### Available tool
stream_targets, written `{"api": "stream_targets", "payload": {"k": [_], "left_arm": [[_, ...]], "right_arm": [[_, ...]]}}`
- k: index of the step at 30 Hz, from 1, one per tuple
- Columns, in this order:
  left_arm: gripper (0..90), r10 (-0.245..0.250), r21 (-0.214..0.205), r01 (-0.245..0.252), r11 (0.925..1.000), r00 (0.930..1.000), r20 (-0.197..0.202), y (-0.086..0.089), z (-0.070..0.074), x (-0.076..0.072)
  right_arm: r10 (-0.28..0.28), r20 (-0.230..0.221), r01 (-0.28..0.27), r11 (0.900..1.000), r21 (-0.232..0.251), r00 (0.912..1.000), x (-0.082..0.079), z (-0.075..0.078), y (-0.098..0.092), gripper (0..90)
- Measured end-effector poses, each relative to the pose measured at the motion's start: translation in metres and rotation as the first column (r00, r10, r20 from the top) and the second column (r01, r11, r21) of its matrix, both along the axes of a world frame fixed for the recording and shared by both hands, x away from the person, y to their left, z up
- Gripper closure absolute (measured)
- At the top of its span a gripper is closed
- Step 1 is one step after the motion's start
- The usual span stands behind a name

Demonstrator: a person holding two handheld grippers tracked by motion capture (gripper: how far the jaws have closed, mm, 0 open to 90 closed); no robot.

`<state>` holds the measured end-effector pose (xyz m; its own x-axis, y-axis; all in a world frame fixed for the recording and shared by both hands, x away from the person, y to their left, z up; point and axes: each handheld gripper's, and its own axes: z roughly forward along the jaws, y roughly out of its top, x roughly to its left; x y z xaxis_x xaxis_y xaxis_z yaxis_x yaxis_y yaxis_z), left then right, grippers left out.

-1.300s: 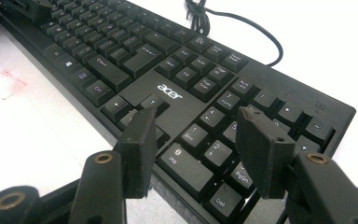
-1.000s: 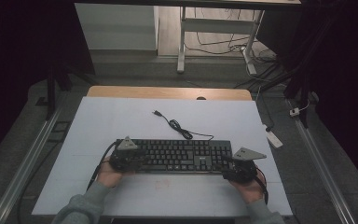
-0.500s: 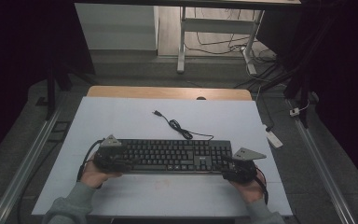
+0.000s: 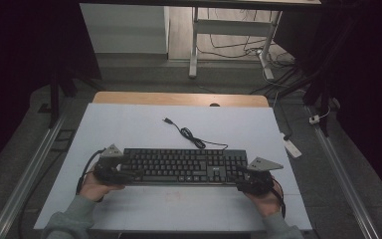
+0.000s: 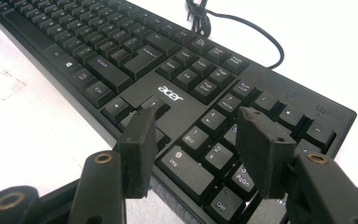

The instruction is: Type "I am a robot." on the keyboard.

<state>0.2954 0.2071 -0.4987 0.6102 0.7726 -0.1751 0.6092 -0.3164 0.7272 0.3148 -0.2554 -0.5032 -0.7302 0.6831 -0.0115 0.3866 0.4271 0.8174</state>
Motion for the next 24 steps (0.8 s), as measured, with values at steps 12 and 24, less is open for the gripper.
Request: {"api": "stream_targets", "payload": {"k": [12, 24], "left_arm": [[18.8, -0.012, 0.011, 0.012, 0.9999, 0.9999, -0.005, -0.002, -0.001, 0.0], [18.7, -0.012, 0.015, 0.012, 0.9998, 0.9999, -0.006, -0.002, -0.002, 0.001]], "right_arm": [[0.012, 0.015, -0.012, 0.9999, 0.011, 0.9998, 0.002, 0.007, 0.007, 48.5], [0.041, 0.013, -0.042, 0.9988, 0.026, 0.9991, 0.006, 0.011, 0.022, 49.5]]}}
